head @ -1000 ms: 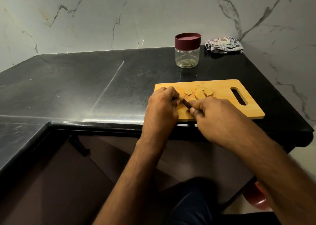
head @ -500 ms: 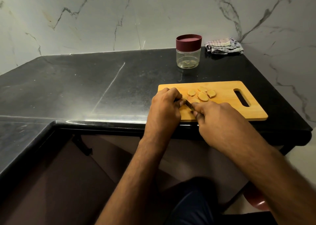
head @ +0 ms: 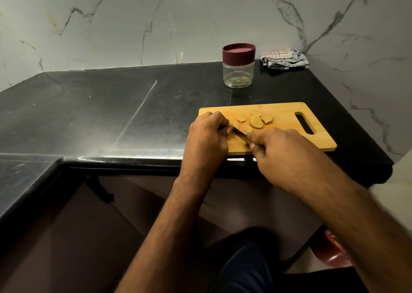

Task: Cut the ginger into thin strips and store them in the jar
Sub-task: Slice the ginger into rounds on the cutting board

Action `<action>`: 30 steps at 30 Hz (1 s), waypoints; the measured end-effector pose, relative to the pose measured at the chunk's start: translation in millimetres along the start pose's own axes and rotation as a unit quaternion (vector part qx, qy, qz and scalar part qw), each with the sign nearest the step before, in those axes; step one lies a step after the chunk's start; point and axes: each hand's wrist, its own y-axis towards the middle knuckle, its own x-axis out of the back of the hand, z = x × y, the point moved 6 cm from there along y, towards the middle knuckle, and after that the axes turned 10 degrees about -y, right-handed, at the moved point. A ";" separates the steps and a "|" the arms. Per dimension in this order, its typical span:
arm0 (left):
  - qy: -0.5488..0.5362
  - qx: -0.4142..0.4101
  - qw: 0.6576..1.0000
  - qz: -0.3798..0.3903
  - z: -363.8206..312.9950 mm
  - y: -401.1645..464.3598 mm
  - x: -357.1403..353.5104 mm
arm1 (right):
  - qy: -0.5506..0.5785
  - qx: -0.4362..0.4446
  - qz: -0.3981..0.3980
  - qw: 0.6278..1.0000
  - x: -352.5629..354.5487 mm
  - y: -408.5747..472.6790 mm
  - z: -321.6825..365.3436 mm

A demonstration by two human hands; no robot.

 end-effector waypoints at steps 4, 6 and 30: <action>-0.004 0.001 1.000 0.000 -1.2 -1.2 0.6 | -0.024 -0.006 0.018 1.000 -5.2 0.0 2.7; -0.003 0.004 1.000 0.005 -2.6 -1.5 -0.3 | -0.035 -0.011 0.048 0.998 -5.3 -3.4 1.7; -0.003 -0.024 1.000 -0.007 -2.5 -5.1 6.0 | 0.072 0.012 -0.059 0.996 -12.0 -4.5 -2.1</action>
